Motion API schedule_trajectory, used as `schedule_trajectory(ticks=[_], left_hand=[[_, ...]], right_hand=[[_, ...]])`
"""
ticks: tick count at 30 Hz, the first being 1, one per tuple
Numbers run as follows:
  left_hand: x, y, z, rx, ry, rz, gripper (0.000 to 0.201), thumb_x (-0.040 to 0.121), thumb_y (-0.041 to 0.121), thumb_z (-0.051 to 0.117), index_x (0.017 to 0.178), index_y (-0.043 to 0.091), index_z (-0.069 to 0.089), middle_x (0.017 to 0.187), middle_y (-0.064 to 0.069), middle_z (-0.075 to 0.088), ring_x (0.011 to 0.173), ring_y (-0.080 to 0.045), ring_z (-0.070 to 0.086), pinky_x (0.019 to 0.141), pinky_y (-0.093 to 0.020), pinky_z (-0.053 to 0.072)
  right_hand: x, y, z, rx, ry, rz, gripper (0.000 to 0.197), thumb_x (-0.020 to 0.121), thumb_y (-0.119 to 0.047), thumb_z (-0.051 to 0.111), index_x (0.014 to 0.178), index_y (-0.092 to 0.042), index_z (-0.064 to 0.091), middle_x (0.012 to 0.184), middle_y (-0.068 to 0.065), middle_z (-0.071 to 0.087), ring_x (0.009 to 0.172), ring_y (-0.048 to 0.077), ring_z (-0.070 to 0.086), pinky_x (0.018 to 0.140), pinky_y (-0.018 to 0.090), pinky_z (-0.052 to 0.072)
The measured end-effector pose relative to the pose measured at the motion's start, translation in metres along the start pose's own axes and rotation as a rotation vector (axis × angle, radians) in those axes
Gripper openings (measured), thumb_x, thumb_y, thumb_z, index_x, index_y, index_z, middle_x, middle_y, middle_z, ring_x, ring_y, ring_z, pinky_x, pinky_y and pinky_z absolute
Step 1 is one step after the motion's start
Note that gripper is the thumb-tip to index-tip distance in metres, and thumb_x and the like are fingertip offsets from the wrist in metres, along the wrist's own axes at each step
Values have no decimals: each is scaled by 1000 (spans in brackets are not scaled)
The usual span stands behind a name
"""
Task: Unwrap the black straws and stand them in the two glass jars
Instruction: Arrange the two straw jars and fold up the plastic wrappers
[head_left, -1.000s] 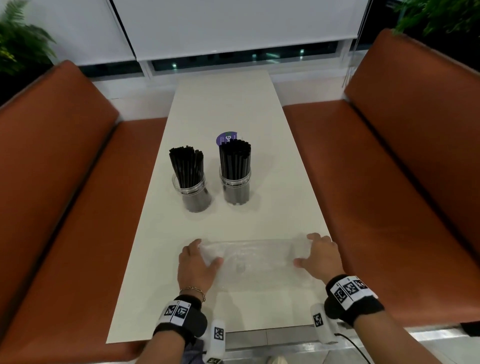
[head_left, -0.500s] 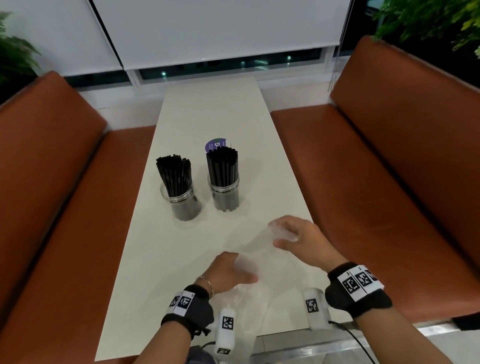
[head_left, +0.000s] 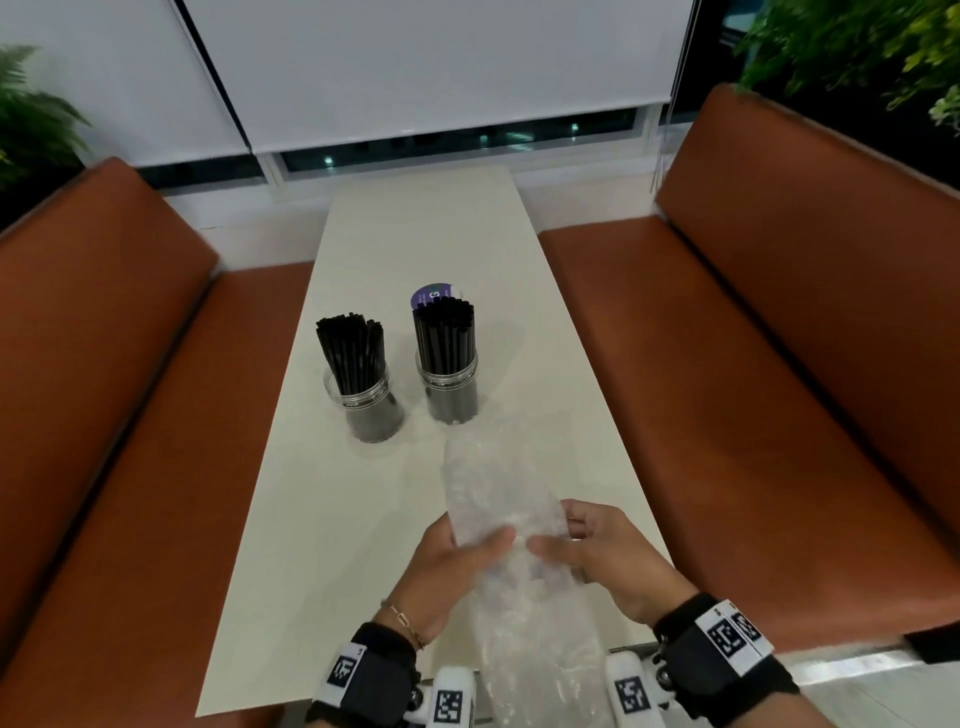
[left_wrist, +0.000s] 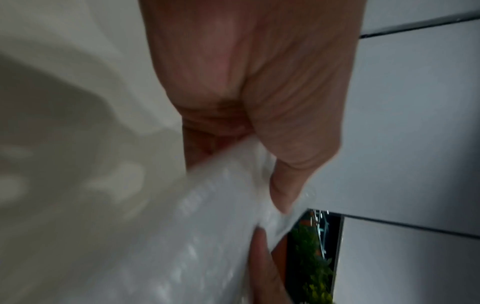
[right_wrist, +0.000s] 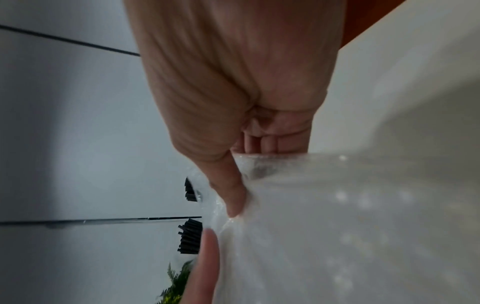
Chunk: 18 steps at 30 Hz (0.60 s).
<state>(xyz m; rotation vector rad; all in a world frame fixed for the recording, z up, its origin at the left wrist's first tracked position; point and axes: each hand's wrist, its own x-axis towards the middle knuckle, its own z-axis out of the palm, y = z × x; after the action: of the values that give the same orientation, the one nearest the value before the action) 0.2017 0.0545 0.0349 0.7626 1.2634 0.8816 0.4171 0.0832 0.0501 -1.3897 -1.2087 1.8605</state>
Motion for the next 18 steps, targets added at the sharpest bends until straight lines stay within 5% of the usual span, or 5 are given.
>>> schedule_trajectory(ticks=[6, 8, 11, 14, 18], left_hand=[[-14, -11, -24, -19, -56, 90, 31, 86, -4, 78, 109, 16, 84, 108, -12, 85, 90, -37, 79, 66, -36, 58], [-21, -6, -24, -11, -62, 150, 47, 91, -22, 66, 82, 17, 90, 94, -5, 86, 88, -31, 79, 65, -30, 61], [-25, 0, -24, -86, -39, 183, 65, 89, -35, 43, 60, 10, 82, 112, -3, 84, 110, -36, 74, 70, -22, 58], [-23, 4, -25, -257, 9, 24, 22, 98, 3, 65, 108, 7, 84, 130, -15, 77, 114, -37, 68, 92, -40, 53], [-33, 2, -22, -280, -175, -178, 47, 105, 45, 61, 138, 12, 71, 138, -18, 73, 127, -39, 67, 113, -52, 50]], right_hand=[[-8, 0, 0, 100, -77, -55, 23, 94, 4, 73, 115, -5, 77, 112, 20, 80, 91, 42, 78, 55, 28, 59], [-8, 0, 0, 18, -94, -96, 36, 93, 19, 60, 98, -6, 85, 107, 15, 83, 90, 37, 79, 64, 34, 61], [-10, -6, 1, -50, -118, -178, 63, 79, 35, 37, 73, -6, 85, 123, 5, 80, 116, 27, 74, 95, 55, 60], [-8, -7, -1, -96, -107, -214, 63, 76, 36, 36, 69, -5, 84, 129, -1, 77, 123, 19, 70, 100, 65, 55], [-1, -1, -4, -149, -56, -281, 66, 76, 36, 38, 71, -10, 86, 130, -7, 75, 123, 17, 69, 98, 68, 54]])
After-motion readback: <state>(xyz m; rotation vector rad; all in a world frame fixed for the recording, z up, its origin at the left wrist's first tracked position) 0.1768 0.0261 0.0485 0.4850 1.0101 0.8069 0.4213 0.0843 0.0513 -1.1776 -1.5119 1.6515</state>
